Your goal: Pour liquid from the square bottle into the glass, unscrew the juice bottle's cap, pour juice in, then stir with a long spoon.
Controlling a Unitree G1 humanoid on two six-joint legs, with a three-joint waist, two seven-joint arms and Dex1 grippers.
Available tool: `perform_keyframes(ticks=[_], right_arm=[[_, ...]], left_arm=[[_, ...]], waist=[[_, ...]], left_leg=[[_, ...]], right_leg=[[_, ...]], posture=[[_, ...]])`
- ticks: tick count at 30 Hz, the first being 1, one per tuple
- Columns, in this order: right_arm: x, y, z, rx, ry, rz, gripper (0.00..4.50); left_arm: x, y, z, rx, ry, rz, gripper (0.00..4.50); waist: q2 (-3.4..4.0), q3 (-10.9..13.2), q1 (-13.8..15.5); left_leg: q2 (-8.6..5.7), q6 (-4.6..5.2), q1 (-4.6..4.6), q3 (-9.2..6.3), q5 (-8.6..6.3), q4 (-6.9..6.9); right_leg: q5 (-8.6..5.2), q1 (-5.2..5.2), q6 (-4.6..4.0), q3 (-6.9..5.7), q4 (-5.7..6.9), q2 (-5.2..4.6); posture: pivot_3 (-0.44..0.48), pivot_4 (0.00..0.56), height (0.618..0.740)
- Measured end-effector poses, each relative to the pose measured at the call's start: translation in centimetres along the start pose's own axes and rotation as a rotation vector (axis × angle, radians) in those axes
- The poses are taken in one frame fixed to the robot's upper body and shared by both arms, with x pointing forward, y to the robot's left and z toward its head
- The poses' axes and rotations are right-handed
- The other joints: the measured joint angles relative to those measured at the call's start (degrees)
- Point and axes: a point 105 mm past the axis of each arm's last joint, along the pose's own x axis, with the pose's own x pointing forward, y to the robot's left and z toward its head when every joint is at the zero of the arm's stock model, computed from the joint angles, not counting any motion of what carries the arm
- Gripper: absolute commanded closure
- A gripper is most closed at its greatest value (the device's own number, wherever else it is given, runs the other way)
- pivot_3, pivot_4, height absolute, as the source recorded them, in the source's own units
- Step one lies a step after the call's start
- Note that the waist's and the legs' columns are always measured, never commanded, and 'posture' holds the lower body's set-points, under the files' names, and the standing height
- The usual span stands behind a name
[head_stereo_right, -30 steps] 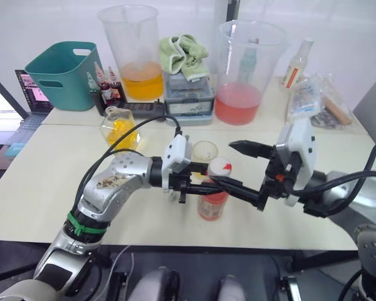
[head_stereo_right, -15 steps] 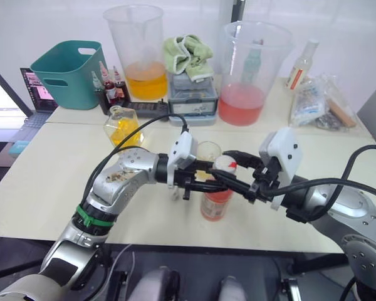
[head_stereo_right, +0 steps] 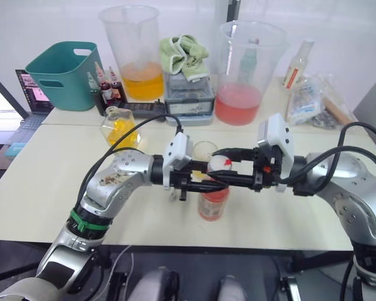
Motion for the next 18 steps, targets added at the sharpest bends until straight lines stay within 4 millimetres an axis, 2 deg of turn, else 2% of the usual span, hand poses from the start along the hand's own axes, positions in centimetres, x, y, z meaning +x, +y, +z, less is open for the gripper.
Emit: perform_keyframes(ticks=[3,6,8,13,18], right_arm=[[0.3,-0.9,0.1,-0.051,0.024,0.164,2.78],[0.2,-1.0,0.3,-0.076,0.052,0.274,2.78],[0.2,-1.1,0.5,-0.074,0.069,0.317,1.77],[0.4,-1.3,0.9,-0.025,0.103,0.356,0.05],[-1.2,-1.5,1.7,-0.026,0.091,0.258,0.05]], left_arm=[[-0.3,0.0,0.0,-0.003,0.009,0.01,2.99],[-0.2,-0.4,0.0,0.005,0.012,0.009,2.99],[-0.2,-0.6,0.1,0.006,0.015,0.011,2.99],[-0.1,-0.8,0.2,0.004,0.012,0.019,2.99],[0.1,-0.9,0.2,-0.001,0.005,0.013,2.99]], waist=[[0.0,0.0,-0.31],[0.0,0.0,-0.23],[0.01,0.0,-0.17],[0.0,0.0,-0.05],[0.0,0.0,0.22]], left_leg=[[0.02,-0.02,0.08,0.0,0.01,-0.01],[0.02,0.0,0.08,-0.01,0.0,-0.03],[0.02,0.01,0.08,0.01,-0.01,-0.06],[0.02,-0.01,0.06,0.04,-0.01,-0.1],[0.03,0.0,0.05,0.03,-0.03,-0.1]], right_leg=[[0.0,0.04,-0.01,0.0,0.04,0.01],[0.0,0.05,-0.01,0.0,0.05,0.0],[0.0,0.04,-0.01,-0.01,0.06,-0.01],[0.01,0.01,-0.02,-0.02,0.06,-0.03],[0.01,0.03,-0.02,-0.05,0.03,-0.05]], posture=[[0.0,0.15,0.736],[0.0,0.15,0.736],[0.0,0.15,0.736],[0.0,0.15,0.736],[0.0,0.15,0.736]])
